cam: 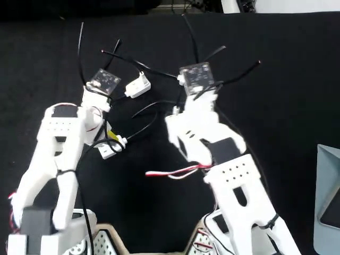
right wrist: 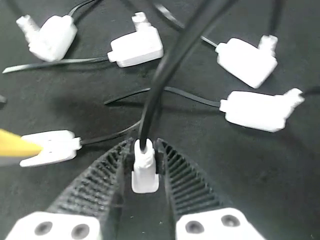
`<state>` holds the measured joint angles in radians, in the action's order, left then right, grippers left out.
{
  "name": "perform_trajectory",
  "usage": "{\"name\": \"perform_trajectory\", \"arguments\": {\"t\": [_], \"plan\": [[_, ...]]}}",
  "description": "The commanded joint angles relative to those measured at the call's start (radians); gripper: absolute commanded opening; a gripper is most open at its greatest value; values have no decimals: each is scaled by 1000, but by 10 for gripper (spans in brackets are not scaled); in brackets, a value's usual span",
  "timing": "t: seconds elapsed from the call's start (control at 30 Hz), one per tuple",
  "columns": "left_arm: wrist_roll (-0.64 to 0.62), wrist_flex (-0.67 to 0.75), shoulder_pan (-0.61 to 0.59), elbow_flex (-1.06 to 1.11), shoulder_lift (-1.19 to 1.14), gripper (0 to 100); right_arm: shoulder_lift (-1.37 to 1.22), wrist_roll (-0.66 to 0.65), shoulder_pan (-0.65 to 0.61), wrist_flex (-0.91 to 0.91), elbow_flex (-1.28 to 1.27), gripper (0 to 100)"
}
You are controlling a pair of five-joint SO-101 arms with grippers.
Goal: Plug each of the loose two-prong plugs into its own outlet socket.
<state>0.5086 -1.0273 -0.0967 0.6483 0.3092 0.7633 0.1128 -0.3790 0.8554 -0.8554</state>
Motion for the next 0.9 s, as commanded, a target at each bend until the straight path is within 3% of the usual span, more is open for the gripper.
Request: {"name": "perform_trajectory", "arguments": {"t": [0.0,0.17,0.37,0.53,0.87], "plan": [[5,-92,-38,-65,192,324,27,35,-129,-20,-5,12],[-52,-92,-197,-4,365,324,24,110,-282,-129,-62,12],[-110,-89,-349,124,486,324,10,109,-382,-443,-194,11],[-109,-41,-355,232,531,324,-127,103,-411,-591,-197,11],[-109,77,-351,417,542,324,-435,107,-465,-597,-33,11]]}}
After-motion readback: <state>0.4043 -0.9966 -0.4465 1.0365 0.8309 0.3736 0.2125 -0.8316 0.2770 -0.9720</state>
